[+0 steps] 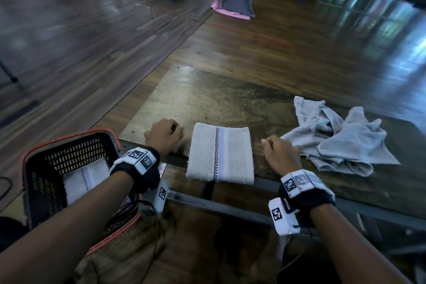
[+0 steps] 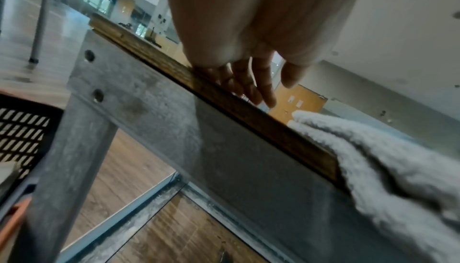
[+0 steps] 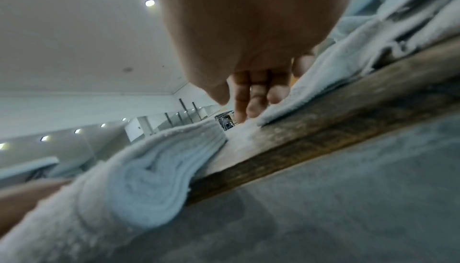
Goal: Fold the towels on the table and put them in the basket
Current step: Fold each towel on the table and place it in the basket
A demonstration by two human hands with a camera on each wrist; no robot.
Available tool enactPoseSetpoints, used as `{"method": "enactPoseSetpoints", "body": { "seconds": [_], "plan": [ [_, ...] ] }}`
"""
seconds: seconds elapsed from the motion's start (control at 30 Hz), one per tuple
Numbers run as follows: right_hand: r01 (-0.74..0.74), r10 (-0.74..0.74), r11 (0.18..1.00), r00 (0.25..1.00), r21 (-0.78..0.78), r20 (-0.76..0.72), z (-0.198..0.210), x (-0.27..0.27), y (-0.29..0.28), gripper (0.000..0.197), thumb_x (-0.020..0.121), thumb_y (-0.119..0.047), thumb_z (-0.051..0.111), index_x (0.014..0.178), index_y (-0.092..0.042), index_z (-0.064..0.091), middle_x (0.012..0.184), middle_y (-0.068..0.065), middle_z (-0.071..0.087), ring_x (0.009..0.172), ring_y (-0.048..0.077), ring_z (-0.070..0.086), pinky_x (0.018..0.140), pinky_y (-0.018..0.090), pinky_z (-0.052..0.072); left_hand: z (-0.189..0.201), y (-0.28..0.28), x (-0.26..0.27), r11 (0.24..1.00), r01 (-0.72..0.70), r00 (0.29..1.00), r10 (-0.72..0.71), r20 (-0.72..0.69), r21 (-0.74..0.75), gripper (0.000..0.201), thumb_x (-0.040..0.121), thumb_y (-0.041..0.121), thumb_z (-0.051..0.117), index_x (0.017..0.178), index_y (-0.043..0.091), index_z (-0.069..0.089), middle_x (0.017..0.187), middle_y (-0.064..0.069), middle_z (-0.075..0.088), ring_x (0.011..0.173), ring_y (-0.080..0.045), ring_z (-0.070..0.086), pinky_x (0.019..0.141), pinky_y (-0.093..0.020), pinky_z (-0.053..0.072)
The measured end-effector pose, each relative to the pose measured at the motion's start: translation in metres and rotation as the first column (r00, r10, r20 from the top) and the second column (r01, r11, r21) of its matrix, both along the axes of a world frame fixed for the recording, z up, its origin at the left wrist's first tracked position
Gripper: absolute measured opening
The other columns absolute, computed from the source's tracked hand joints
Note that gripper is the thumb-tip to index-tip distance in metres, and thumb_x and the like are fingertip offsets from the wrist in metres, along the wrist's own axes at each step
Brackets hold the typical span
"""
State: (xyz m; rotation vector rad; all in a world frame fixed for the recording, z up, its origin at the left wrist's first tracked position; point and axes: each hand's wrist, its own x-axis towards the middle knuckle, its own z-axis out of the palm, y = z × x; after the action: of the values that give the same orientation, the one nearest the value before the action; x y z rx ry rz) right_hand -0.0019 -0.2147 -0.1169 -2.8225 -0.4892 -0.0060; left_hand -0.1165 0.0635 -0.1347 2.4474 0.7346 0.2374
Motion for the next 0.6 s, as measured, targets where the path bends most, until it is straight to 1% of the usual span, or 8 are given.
{"method": "enactPoseSetpoints", "body": {
  "seconds": [0.1,0.2,0.27,0.37,0.4,0.47,0.5,0.6],
  "plan": [
    [-0.026,0.049,0.994,0.976,0.107,-0.213,-0.002,-0.003,-0.004,0.048,0.095,-0.048,0.037,0.087,-0.010,0.067,0.094,0.011,0.070,0.096,0.031,0.061,0.094,0.046,0.042,0.001,-0.002,-0.002,0.996,0.085,0.991,-0.082,-0.102,0.019,0.038,0.088,0.050,0.050,0.085,0.015,0.065,0.090,-0.005,0.064,0.095,-0.029,0.055,0.086,-0.041,0.036],
    [0.014,0.062,0.973,0.945,0.228,-0.322,-0.001,-0.006,0.006,0.061,0.086,-0.060,0.047,0.079,-0.002,0.065,0.085,0.016,0.069,0.082,0.029,0.063,0.079,0.041,0.048,0.003,-0.012,0.004,0.986,0.165,0.975,-0.163,-0.152,-0.002,0.050,0.078,0.063,0.057,0.075,0.014,0.065,0.076,-0.002,0.066,0.079,-0.023,0.058,0.079,-0.038,0.042],
    [0.036,0.073,0.965,0.915,0.259,-0.398,0.001,-0.007,0.015,0.056,0.077,-0.064,0.058,0.071,-0.008,0.059,0.085,0.017,0.069,0.074,0.024,0.062,0.069,0.036,0.047,0.004,-0.019,0.012,0.979,0.203,0.957,-0.197,-0.212,0.003,0.050,0.077,0.064,0.056,0.071,0.015,0.063,0.074,-0.002,0.067,0.075,-0.022,0.060,0.074,-0.035,0.045],
    [0.015,0.074,0.981,0.893,0.194,-0.444,0.004,-0.008,0.025,0.051,0.070,-0.063,0.065,0.070,-0.012,0.056,0.083,0.012,0.070,0.078,0.025,0.067,0.068,0.038,0.049,0.008,-0.028,0.019,0.979,0.202,0.939,-0.195,-0.284,-0.004,0.049,0.081,0.062,0.051,0.058,0.019,0.052,0.063,0.001,0.056,0.067,-0.021,0.056,0.057,-0.029,0.036],
    [0.016,0.066,0.984,0.893,0.178,-0.445,0.004,-0.007,0.027,0.050,0.071,-0.061,0.065,0.069,-0.012,0.056,0.083,0.012,0.070,0.080,0.027,0.067,0.067,0.037,0.048,0.010,-0.030,0.021,0.981,0.192,0.936,-0.192,-0.294,-0.029,0.048,0.082,0.061,0.050,0.058,0.019,0.052,0.060,0.001,0.052,0.066,-0.022,0.053,0.057,-0.030,0.036],
    [0.023,0.058,0.985,0.889,0.172,-0.455,0.004,-0.006,0.029,0.048,0.075,-0.057,0.065,0.070,-0.010,0.056,0.088,0.015,0.070,0.083,0.029,0.067,0.067,0.036,0.045,0.012,-0.033,0.023,0.981,0.164,0.939,-0.187,-0.289,-0.101,0.047,0.083,0.058,0.050,0.067,0.015,0.058,0.060,0.001,0.047,0.067,-0.022,0.050,0.065,-0.034,0.040],
    [0.028,0.059,0.983,0.885,0.179,-0.462,0.004,-0.006,0.029,0.047,0.076,-0.055,0.065,0.072,-0.009,0.056,0.089,0.016,0.069,0.085,0.029,0.066,0.067,0.035,0.045,0.014,-0.035,0.023,0.979,0.149,0.947,-0.181,-0.267,-0.136,0.046,0.084,0.055,0.051,0.067,0.013,0.057,0.060,0.001,0.046,0.066,-0.022,0.049,0.065,-0.034,0.041],
    [0.041,0.069,0.974,0.883,0.224,-0.463,0.005,-0.010,0.025,0.042,0.080,-0.050,0.064,0.073,-0.010,0.052,0.084,0.010,0.064,0.080,0.026,0.064,0.063,0.031,0.042,0.019,-0.041,0.015,0.959,0.119,0.978,-0.158,-0.138,-0.256,0.044,0.088,0.040,0.054,0.054,0.014,0.043,0.054,0.000,0.043,0.054,-0.019,0.043,0.053,-0.029,0.033]
  ]
}}
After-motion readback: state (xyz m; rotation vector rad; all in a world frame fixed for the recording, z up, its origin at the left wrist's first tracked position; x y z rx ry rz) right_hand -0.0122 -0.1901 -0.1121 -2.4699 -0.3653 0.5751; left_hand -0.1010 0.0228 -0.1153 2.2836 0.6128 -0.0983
